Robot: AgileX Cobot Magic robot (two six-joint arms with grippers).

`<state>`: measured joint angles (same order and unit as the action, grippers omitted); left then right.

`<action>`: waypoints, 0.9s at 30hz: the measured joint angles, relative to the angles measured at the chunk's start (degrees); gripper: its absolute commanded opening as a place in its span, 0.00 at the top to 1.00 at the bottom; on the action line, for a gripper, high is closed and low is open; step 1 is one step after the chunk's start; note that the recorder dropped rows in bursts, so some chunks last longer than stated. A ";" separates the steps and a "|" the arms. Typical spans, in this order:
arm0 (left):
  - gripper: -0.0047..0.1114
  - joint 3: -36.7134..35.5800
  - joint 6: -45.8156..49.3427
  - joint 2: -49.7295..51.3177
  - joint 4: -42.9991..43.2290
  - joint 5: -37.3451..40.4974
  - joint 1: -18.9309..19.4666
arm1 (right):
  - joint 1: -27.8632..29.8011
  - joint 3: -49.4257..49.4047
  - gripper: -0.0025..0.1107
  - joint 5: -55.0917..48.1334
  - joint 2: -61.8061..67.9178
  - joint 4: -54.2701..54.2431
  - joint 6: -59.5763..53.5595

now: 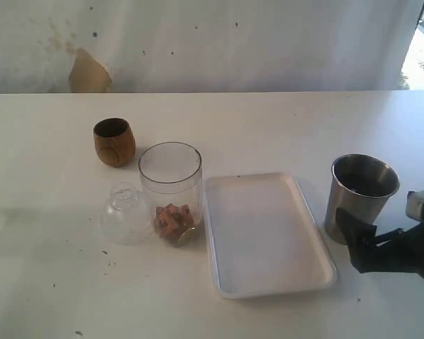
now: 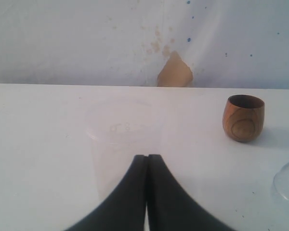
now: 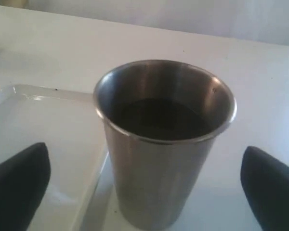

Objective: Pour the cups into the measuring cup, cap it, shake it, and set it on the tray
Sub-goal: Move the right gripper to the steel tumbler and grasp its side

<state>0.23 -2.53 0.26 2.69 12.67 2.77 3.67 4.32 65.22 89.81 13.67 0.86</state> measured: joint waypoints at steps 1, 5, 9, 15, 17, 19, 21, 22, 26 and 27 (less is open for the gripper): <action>0.96 0.00 0.00 0.00 0.00 0.00 0.00 | 0.00 0.89 0.05 0.93 2.07 -0.26 -0.12; 0.96 0.00 0.00 0.00 0.00 0.00 0.00 | 0.00 3.45 0.05 1.43 7.01 -0.47 -0.22; 0.96 0.00 0.00 0.00 0.00 0.00 0.00 | 0.00 5.98 0.05 2.95 10.98 -0.62 -0.22; 0.96 0.00 0.00 0.00 0.00 0.00 0.00 | 0.00 9.15 0.05 3.85 16.01 -0.73 0.02; 0.96 0.00 0.00 0.00 0.00 0.00 0.00 | 0.00 9.77 0.05 3.85 17.40 -0.73 0.15; 0.96 0.00 0.00 0.00 0.00 0.00 0.00 | 0.00 10.14 0.05 3.85 18.29 -0.73 0.15; 0.96 0.00 0.00 0.00 0.00 0.00 0.00 | 0.00 10.27 0.05 3.85 19.06 -0.73 0.31; 0.96 0.00 0.00 0.00 0.00 0.00 0.00 | 0.00 10.40 0.05 3.85 19.44 -0.73 0.46; 0.96 0.00 0.00 0.00 0.00 0.00 0.00 | 0.00 11.00 0.05 3.85 20.10 -0.73 0.50; 0.96 0.00 0.00 0.00 0.00 0.00 0.00 | 0.00 11.10 0.05 3.85 20.22 -0.73 0.60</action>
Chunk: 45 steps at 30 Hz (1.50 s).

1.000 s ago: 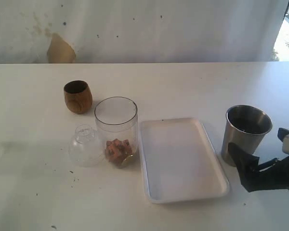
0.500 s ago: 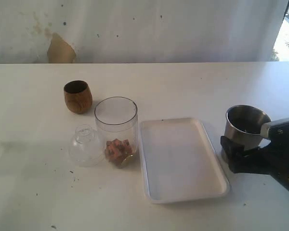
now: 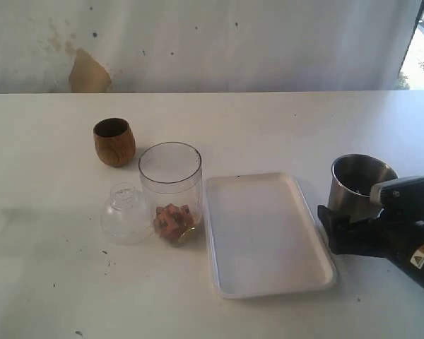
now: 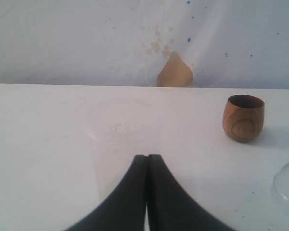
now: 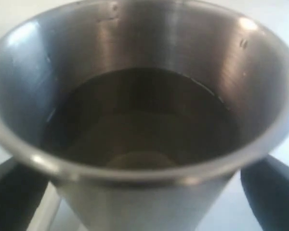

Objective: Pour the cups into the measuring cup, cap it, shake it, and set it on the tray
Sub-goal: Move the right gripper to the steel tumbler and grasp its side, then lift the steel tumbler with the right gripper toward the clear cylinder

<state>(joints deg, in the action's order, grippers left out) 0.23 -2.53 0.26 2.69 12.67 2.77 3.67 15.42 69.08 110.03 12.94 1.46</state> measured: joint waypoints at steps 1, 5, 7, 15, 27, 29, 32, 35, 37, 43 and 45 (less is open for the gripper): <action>0.96 0.00 0.00 0.00 0.00 0.00 0.00 | 0.00 0.17 0.05 0.00 0.00 0.00 0.00; 0.96 0.00 0.00 0.00 0.00 0.00 0.00 | 0.00 0.81 0.05 0.00 0.09 0.00 1.13; 0.96 0.00 0.00 0.00 0.00 0.00 0.00 | 0.00 1.32 0.05 0.00 0.51 0.00 1.38; 0.96 0.00 0.00 0.00 0.00 0.00 0.00 | 0.00 3.17 0.05 0.00 2.46 0.00 3.23; 0.96 0.00 0.00 0.00 0.00 0.00 0.00 | 0.00 3.81 0.05 0.00 2.46 0.00 3.89; 0.96 0.00 0.00 0.00 0.00 0.00 0.00 | 0.00 4.19 0.05 0.00 2.46 0.00 4.36; 0.96 0.00 0.00 0.00 0.00 0.00 0.00 | 0.00 4.32 0.05 0.00 2.46 0.00 4.51; 0.96 0.00 0.00 0.00 0.00 0.00 0.00 | 0.00 4.32 0.05 0.00 2.46 0.00 4.60; 0.96 0.00 0.00 0.00 0.00 0.00 0.00 | 0.00 4.32 0.05 0.00 2.46 0.00 4.60; 0.96 0.00 0.00 0.00 0.00 0.00 0.00 | 0.00 4.32 0.05 0.00 2.46 0.00 4.72; 0.96 0.00 0.00 0.00 0.00 0.00 0.00 | 0.00 4.32 0.05 0.00 2.46 0.00 4.72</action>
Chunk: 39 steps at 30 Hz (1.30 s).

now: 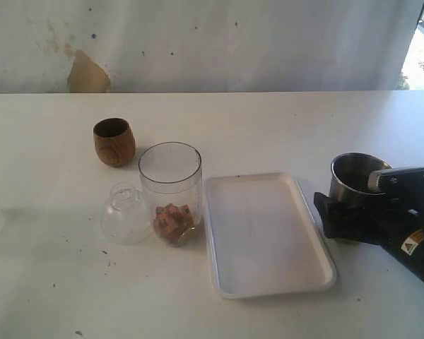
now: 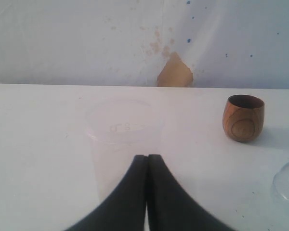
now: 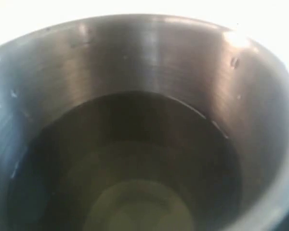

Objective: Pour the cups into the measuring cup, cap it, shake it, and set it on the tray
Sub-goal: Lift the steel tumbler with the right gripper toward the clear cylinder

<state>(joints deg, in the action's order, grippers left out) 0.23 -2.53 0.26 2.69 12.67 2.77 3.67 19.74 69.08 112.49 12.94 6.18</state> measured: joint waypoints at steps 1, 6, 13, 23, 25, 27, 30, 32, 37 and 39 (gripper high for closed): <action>0.96 0.00 0.00 0.00 0.00 0.00 0.00 | 0.00 0.00 0.05 0.00 0.00 0.00 0.00; 0.96 0.00 0.00 0.00 0.00 0.00 0.00 | 0.00 0.00 0.05 0.00 0.00 0.00 0.00; 0.96 0.00 0.00 0.00 0.00 0.00 0.00 | 0.00 0.00 0.12 0.00 0.00 0.00 0.11; 0.96 0.00 0.00 0.00 0.00 0.00 0.00 | 0.00 0.53 0.73 -0.12 0.14 0.15 -1.45; 0.96 0.00 0.00 0.00 0.00 0.00 0.00 | 0.00 0.62 0.86 -0.12 0.26 0.15 -1.45; 0.96 0.00 0.00 0.00 0.00 0.00 0.00 | 0.00 0.62 0.98 -0.01 0.26 0.15 -1.45; 0.96 0.00 0.00 0.00 0.00 0.00 0.00 | 0.00 0.62 0.98 -0.01 0.26 0.15 -1.45; 0.96 0.00 0.00 0.00 0.00 0.00 0.00 | 0.00 0.62 0.98 -0.01 0.26 0.15 -1.45; 0.96 0.00 0.00 0.00 0.00 0.00 0.00 | 0.00 0.62 0.98 -0.01 0.26 -0.18 -1.06; 0.96 0.00 0.00 0.00 0.00 0.00 0.00 | 0.00 0.75 0.98 -0.01 0.26 -0.18 -0.94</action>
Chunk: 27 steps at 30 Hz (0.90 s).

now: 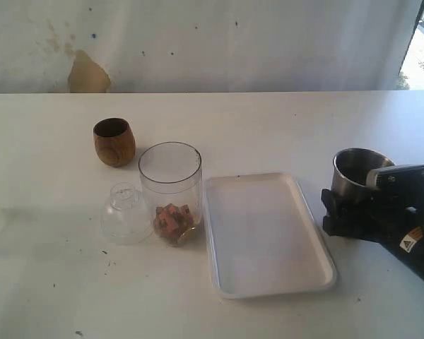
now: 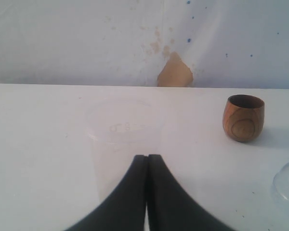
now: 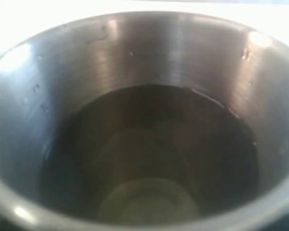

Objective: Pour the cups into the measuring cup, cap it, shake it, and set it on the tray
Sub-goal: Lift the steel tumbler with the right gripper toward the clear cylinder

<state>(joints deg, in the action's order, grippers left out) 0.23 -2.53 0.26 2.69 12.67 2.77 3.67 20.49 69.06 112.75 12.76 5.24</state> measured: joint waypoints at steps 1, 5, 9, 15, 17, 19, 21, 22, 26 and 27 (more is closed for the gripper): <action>0.96 0.00 0.00 0.00 0.00 0.00 0.00 | 0.00 0.12 0.98 -0.34 0.00 0.23 0.09; 0.96 0.00 0.00 0.00 0.00 0.00 0.00 | 0.00 1.69 0.98 -3.31 -4.43 1.97 1.48; 0.96 0.00 0.00 0.00 0.00 0.00 0.00 | 0.00 5.64 0.98 -7.04 -11.13 5.40 5.77; 0.96 0.00 0.00 0.00 0.00 0.00 0.00 | -0.46 13.15 0.98 -15.87 -15.63 15.12 17.92; 0.96 0.00 0.00 0.00 0.00 0.00 0.00 | -2.87 16.84 0.98 -21.53 -15.99 17.39 19.86; 0.96 0.00 0.00 0.00 0.00 0.00 0.00 | -6.26 19.85 0.98 -26.63 -15.99 18.56 20.41; 0.96 0.00 0.00 0.00 0.00 0.00 0.00 | -8.39 21.47 0.98 -28.30 -15.99 19.09 20.64; 0.96 0.00 0.00 0.00 0.00 0.00 0.00 | -9.46 22.35 0.98 -28.73 -15.99 19.36 20.64; 0.96 0.00 0.00 0.00 0.00 0.00 0.00 | -12.81 25.76 0.98 -31.60 -15.99 19.63 20.68; 0.96 0.00 0.00 0.00 0.00 0.00 0.00 | -13.50 26.57 0.98 -32.64 -15.88 19.63 20.68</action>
<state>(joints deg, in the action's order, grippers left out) 0.23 -2.53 0.26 2.69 12.67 2.77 -9.83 47.06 36.42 96.86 32.39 25.92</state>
